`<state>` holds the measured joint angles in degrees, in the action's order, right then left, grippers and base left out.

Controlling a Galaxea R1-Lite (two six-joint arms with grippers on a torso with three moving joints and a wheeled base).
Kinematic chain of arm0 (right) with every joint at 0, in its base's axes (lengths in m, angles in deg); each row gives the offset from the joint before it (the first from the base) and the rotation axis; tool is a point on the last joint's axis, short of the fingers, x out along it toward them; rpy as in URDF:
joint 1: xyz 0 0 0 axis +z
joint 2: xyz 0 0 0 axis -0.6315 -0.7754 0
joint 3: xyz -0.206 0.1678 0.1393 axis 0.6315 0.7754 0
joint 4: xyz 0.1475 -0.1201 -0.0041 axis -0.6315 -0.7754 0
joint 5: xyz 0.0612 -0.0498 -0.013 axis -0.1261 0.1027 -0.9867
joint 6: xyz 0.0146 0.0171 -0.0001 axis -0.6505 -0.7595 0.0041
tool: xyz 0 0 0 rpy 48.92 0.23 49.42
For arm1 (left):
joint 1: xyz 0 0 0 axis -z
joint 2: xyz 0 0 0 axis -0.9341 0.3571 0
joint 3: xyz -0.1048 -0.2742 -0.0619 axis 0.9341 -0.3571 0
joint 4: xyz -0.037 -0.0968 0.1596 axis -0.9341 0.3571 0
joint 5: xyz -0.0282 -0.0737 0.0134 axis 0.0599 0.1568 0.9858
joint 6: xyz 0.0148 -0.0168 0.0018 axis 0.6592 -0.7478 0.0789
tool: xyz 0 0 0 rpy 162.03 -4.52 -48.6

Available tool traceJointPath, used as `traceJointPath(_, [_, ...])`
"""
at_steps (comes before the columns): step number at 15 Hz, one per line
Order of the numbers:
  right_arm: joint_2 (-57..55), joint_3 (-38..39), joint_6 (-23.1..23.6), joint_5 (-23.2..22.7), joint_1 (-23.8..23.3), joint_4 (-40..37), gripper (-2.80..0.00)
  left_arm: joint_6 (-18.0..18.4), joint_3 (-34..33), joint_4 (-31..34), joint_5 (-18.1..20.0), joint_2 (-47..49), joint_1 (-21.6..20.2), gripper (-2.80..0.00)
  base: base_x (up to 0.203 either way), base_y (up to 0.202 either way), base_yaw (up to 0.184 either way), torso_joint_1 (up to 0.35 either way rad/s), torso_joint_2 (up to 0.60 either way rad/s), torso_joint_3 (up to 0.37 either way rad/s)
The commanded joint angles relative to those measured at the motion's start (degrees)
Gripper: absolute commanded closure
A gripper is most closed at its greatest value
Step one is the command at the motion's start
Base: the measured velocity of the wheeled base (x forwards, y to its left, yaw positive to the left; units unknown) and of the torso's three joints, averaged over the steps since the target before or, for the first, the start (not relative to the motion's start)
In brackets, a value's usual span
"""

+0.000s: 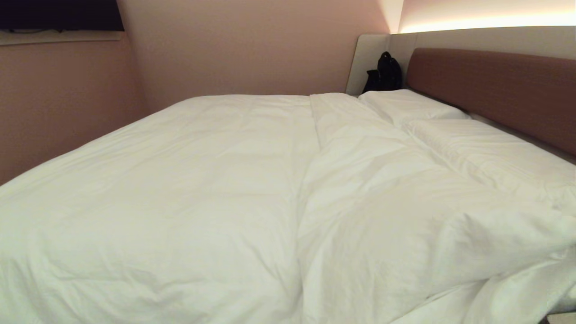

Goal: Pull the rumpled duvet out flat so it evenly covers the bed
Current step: Flatten the corners of the folded blanket

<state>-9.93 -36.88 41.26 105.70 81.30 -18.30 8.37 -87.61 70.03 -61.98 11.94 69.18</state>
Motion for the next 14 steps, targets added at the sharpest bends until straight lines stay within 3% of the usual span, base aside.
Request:
traceJointPath(1, [1.5,-1.4,0.1,-1.1,0.0,-2.4,-2.8,0.0,0.0,0.0,0.0,0.0,0.0,0.0,0.0,0.0,0.0,0.0,0.0,0.0])
traceJointPath(9, [1.9,-2.1,0.1,-1.7,0.0,-3.2,-2.8,0.0,0.0,0.0,0.0,0.0,0.0,0.0,0.0,0.0,0.0,0.0,0.0,0.0])
traceJointPath(10, [1.6,-2.1,0.1,-1.7,0.0,-3.2,-1.03,0.0,0.0,0.0,0.0,0.0,0.0,0.0,0.0,0.0,0.0,0.0,0.0,0.0])
traceJointPath(11, [1.1,-2.5,0.1,-1.6,0.0,-3.2,0.0,0.0,0.0,0.0,0.0,0.0,0.0,0.0,0.0,0.0,0.0,0.0,0.0,0.0])
traceJointPath(14, [-4.0,-4.6,-0.4,-0.1,-1.1,-3.2,0.0,0.0,0.0,0.0,0.0,0.0,0.0,0.0,0.0,0.0,0.0,0.0,0.0,0.0])
